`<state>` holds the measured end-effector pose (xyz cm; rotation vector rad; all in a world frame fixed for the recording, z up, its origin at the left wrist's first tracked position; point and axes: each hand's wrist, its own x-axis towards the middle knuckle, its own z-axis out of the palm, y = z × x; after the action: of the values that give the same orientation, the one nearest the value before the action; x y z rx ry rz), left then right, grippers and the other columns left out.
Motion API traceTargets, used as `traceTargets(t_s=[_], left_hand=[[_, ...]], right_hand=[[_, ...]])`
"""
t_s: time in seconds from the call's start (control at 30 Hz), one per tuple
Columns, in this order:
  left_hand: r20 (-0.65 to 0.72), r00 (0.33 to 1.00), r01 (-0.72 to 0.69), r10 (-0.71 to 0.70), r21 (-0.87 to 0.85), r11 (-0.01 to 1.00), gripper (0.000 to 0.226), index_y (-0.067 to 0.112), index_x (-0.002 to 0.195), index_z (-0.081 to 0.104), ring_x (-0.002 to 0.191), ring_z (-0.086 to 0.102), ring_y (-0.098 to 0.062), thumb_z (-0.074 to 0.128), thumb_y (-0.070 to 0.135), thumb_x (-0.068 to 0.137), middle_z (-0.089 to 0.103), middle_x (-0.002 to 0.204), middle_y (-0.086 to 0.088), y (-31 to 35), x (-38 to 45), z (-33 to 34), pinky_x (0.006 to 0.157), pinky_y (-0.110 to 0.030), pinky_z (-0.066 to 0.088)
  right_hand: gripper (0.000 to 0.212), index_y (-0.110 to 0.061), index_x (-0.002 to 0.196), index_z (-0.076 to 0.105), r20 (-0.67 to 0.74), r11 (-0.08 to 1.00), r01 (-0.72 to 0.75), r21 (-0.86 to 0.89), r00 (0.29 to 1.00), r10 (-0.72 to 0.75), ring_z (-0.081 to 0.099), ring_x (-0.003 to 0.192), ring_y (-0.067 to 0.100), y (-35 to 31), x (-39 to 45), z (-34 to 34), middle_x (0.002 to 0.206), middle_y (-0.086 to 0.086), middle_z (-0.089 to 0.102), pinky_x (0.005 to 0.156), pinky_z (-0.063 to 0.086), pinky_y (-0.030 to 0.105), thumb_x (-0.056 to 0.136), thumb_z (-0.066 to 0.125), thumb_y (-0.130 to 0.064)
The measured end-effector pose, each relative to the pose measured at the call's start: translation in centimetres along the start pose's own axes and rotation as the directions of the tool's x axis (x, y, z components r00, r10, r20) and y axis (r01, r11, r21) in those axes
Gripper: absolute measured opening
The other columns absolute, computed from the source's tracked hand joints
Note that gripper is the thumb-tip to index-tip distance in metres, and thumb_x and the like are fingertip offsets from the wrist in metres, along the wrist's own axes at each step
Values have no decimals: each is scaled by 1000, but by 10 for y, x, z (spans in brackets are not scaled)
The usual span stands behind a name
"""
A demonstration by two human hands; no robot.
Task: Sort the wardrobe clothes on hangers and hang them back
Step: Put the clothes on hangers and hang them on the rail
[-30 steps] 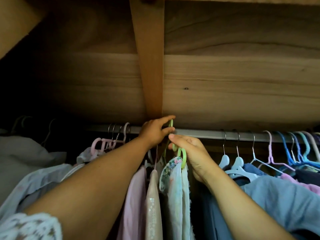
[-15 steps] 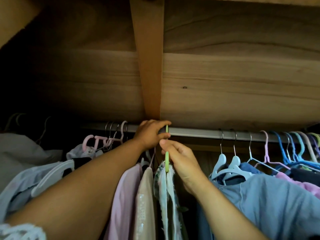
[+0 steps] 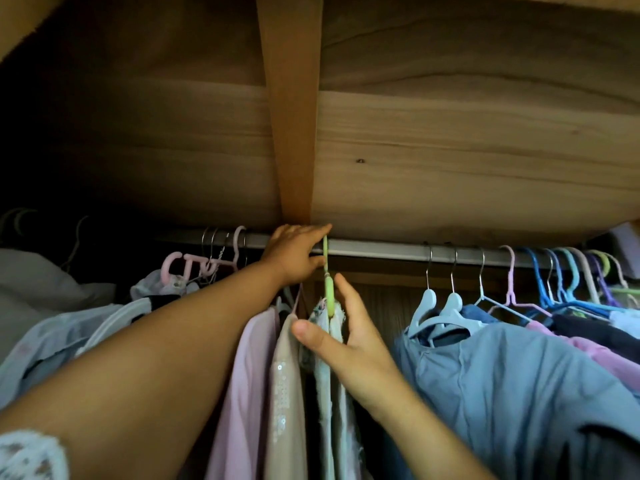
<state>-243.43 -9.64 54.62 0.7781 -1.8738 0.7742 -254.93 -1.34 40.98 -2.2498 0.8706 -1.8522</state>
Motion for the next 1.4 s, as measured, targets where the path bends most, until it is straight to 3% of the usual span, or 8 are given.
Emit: traceTargets(t_s=[0.27,0.33,0.5,0.7,0.83,1.03,1.17,1.4], left_hand=[[-79,988,97,-130,-337,937,37,17,121,62,106,57,-12,66,29,86,63,117,-1,37,-52,-53,89,-19,42],[-117,981,104,-154,-356,929,29,18,113,67,101,61,-11,66,31,86,67,108,1,54,-76,-71,92,-29,48],[-275,950,65,-151,-300,952,24,19,102,71,85,63,-3,61,33,85,68,92,7,111,-165,-109,82,-26,52],[-163,957,216,-240,-152,965,26,21,94,69,73,61,-4,53,39,86,65,82,6,182,-313,-141,68,-30,49],[-29,922,386,-387,-20,922,32,25,100,68,69,61,-2,50,47,84,64,79,10,224,-400,-168,62,-30,51],[57,741,647,-669,207,734,32,32,102,65,68,61,0,47,50,84,63,82,17,273,-516,-236,59,-30,53],[22,616,740,-787,325,589,35,33,103,66,71,58,6,45,53,83,61,79,23,312,-582,-284,58,-15,49],[-170,271,801,-948,586,123,32,37,102,65,65,56,7,43,52,84,61,77,24,403,-726,-402,58,-17,49]], right_hand=[[75,-36,139,35,-160,952,157,-262,966,-203,36,118,-16,-7,-56,-10,127,-21,43,87,30,-4,75,71,-46],[68,-35,137,38,-163,948,167,-270,963,-216,36,118,-14,-9,-73,-12,124,-20,45,89,30,-3,77,70,-45],[41,-29,120,57,-217,973,166,-161,956,-199,52,105,-6,-24,-119,-19,111,-14,56,84,39,4,81,65,-39],[22,-29,103,64,-263,977,212,23,944,-199,62,86,10,-45,-212,-9,88,-8,65,82,52,39,83,58,-36],[21,-16,101,67,-197,963,259,79,951,-240,62,82,7,-59,-279,11,86,-5,65,78,49,20,85,58,-26],[23,-5,97,68,-12,943,189,273,981,-193,59,77,11,-90,-379,68,80,1,64,72,48,24,87,56,-22],[24,-9,99,69,139,921,144,362,968,-207,61,77,9,-125,-434,100,81,-3,65,70,46,13,88,55,-26],[25,-4,97,69,361,795,186,577,816,-452,62,76,17,-217,-548,163,82,1,65,72,49,28,88,55,-22]])
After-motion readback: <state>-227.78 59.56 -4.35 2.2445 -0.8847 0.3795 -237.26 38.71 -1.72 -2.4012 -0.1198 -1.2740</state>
